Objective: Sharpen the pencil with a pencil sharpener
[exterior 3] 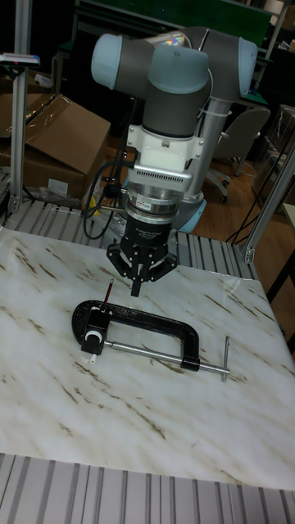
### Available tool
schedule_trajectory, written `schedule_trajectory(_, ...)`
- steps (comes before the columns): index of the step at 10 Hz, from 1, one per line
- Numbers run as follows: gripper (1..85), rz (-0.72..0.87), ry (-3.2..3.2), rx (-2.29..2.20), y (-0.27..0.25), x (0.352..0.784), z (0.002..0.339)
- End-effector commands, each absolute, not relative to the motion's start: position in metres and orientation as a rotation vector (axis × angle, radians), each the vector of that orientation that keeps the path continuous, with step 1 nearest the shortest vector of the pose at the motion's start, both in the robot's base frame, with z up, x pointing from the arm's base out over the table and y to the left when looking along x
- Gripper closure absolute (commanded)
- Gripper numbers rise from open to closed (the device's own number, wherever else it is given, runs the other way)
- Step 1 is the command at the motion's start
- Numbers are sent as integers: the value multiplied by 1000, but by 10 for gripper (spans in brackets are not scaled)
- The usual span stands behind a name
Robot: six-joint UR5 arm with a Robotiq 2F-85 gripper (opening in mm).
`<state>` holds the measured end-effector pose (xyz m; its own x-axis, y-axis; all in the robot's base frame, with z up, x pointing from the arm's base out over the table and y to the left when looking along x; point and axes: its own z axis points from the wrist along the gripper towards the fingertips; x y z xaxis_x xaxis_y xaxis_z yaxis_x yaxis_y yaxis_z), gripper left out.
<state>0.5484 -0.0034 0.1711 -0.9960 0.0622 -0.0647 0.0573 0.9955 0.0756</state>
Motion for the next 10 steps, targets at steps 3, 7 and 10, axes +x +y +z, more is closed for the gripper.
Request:
schedule_trajectory(3, 837, 140, 3012, 114, 0, 563, 174)
schedule_trajectory(7, 740, 61, 3067, -122, -14, 600, 152)
schedule_trajectory(10, 743, 38, 3069, -168, -20, 622, 136)
